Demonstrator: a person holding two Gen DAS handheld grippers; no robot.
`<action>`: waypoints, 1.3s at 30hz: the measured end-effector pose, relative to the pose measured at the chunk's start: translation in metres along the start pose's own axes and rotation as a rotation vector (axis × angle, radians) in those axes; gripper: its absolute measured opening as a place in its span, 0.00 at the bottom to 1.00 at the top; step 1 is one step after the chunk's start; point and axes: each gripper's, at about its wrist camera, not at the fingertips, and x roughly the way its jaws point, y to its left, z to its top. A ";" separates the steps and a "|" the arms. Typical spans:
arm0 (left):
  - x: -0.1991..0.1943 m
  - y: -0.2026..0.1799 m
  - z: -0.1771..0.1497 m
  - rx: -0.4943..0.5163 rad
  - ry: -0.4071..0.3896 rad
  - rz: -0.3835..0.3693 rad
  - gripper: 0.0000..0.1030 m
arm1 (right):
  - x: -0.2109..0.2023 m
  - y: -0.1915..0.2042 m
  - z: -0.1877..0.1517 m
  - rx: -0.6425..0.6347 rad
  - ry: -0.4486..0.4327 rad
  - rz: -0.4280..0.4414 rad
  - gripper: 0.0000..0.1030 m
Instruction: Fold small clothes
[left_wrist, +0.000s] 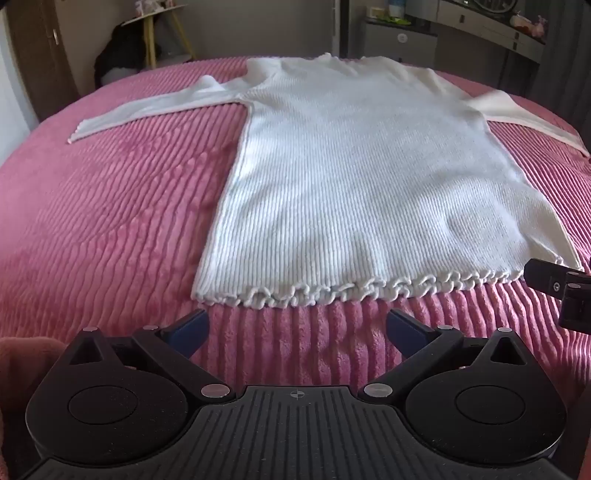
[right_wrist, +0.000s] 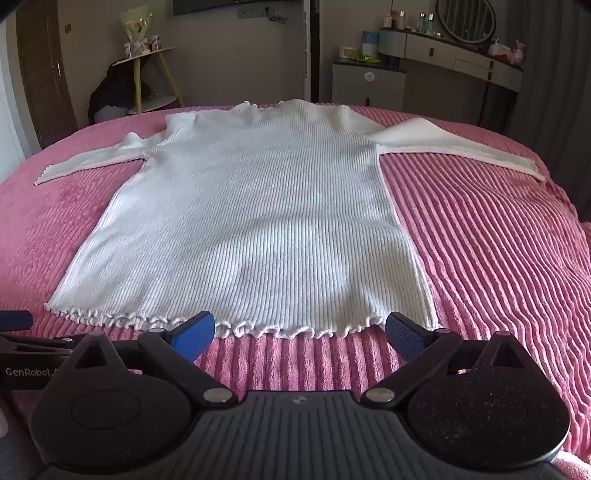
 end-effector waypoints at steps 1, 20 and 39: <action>0.000 -0.001 0.000 0.005 -0.003 0.003 1.00 | 0.000 -0.001 0.000 0.009 0.003 0.016 0.96; 0.001 0.000 -0.002 -0.005 -0.002 -0.002 1.00 | 0.002 -0.001 0.000 0.001 -0.001 0.002 0.96; 0.005 -0.002 -0.001 -0.001 0.028 -0.015 1.00 | 0.004 0.000 -0.001 0.004 0.008 0.007 0.96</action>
